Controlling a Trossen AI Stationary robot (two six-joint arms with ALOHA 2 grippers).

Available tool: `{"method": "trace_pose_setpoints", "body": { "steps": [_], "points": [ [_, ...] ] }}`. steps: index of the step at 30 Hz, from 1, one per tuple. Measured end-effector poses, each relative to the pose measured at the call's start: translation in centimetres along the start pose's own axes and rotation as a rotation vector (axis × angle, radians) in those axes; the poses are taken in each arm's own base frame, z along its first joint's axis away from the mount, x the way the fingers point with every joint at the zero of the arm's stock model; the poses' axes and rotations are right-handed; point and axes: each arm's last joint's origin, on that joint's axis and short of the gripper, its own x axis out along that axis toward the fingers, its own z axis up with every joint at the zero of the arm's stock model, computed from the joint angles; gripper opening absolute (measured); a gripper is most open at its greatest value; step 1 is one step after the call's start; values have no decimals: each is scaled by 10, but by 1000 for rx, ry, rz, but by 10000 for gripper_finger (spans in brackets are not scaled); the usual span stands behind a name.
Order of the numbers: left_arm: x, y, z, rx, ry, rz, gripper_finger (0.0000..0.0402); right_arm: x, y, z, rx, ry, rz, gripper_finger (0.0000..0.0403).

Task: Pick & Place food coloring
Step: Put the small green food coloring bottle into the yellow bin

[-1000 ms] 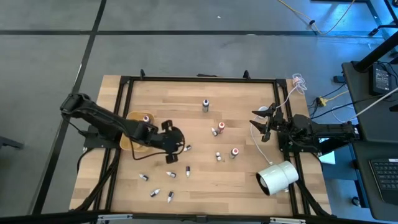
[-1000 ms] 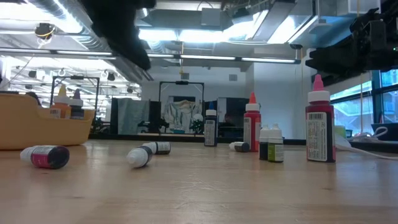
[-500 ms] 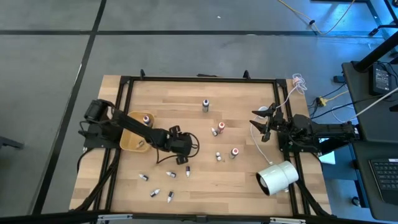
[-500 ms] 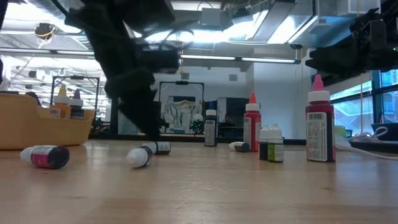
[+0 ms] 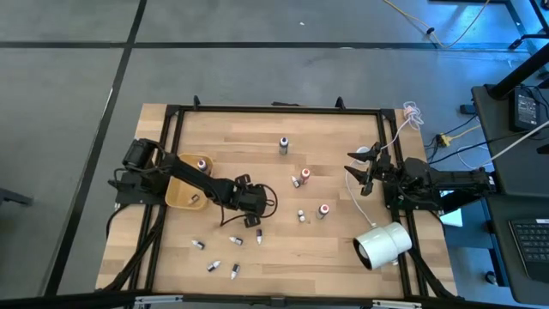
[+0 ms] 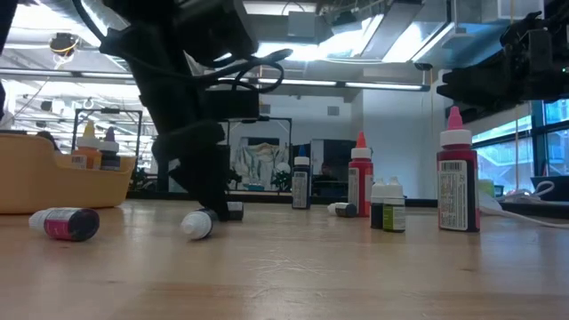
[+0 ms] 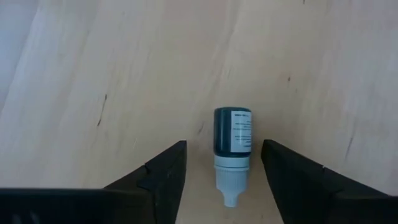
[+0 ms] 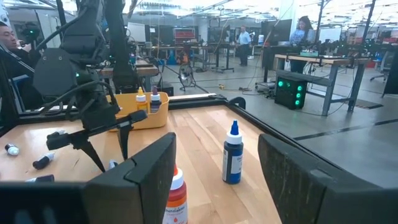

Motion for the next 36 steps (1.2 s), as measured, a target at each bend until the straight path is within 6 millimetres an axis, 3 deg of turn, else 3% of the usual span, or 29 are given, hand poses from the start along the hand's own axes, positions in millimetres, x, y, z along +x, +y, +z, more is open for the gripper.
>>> {"method": "trace_pose_setpoints", "body": {
  "steps": [12,17,21,28,32,36],
  "points": [
    [0,-1,0,2,15,-40,84,0,0,0,-3,0,0,229],
    [-10,2,-2,24,53,-68,68,0,0,0,-3,0,0,229],
    [-48,13,6,-38,93,-51,71,0,0,0,-4,0,0,229],
    [-127,40,-14,-317,230,5,73,0,0,0,-12,0,0,229],
    [-155,51,-35,-468,295,108,70,0,0,0,-26,0,0,229],
    [-162,52,-52,-542,348,209,73,0,0,0,-25,0,0,229]
  ]
}}
